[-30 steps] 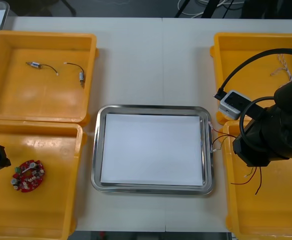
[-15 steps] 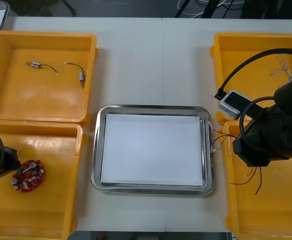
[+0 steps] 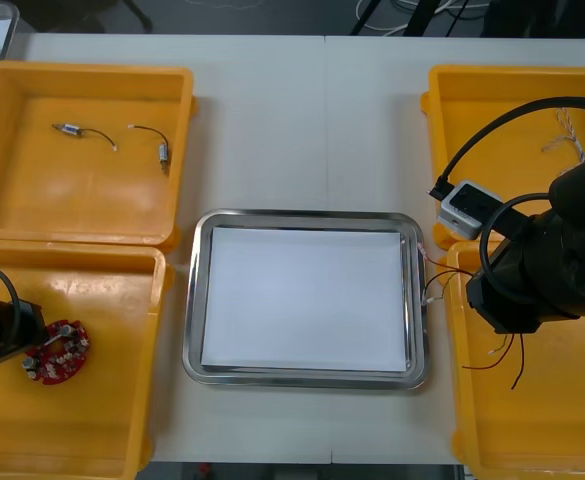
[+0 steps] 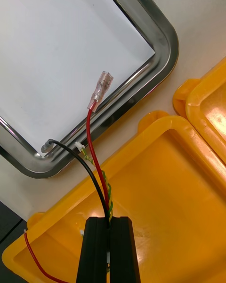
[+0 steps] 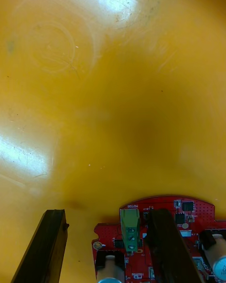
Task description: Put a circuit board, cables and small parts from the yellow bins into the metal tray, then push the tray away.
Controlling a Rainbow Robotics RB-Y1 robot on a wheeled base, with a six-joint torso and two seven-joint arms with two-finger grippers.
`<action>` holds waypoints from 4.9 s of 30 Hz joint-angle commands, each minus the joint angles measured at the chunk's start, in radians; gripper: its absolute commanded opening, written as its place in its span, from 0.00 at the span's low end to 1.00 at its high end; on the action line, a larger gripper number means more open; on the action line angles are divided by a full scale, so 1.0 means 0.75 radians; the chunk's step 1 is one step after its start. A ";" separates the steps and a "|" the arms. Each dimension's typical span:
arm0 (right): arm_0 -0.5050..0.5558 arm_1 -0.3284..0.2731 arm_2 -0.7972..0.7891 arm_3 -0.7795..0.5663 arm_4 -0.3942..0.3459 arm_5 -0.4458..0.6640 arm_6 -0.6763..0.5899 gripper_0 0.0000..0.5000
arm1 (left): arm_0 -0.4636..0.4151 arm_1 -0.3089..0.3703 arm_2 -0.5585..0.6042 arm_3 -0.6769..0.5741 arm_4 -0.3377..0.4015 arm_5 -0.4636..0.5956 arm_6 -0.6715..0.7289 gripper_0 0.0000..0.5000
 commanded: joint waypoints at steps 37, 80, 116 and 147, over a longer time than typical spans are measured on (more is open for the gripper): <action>-0.035 -0.030 0.011 -0.019 -0.008 0.005 -0.063 0.00 | -0.120 0.064 0.137 -0.107 0.167 0.240 -0.049 0.00; -0.035 -0.030 0.011 -0.019 -0.010 0.005 -0.063 0.00 | -1.071 -0.108 -0.757 -0.289 0.278 0.518 0.088 0.00; -0.035 -0.030 0.011 -0.019 -0.012 0.005 -0.055 0.00 | -1.161 -0.284 -1.205 0.049 -0.009 0.129 0.155 0.00; -0.035 -0.012 0.011 -0.019 -0.045 0.005 -0.047 0.00 | -1.159 -0.278 -1.199 0.045 -0.009 0.135 0.208 1.00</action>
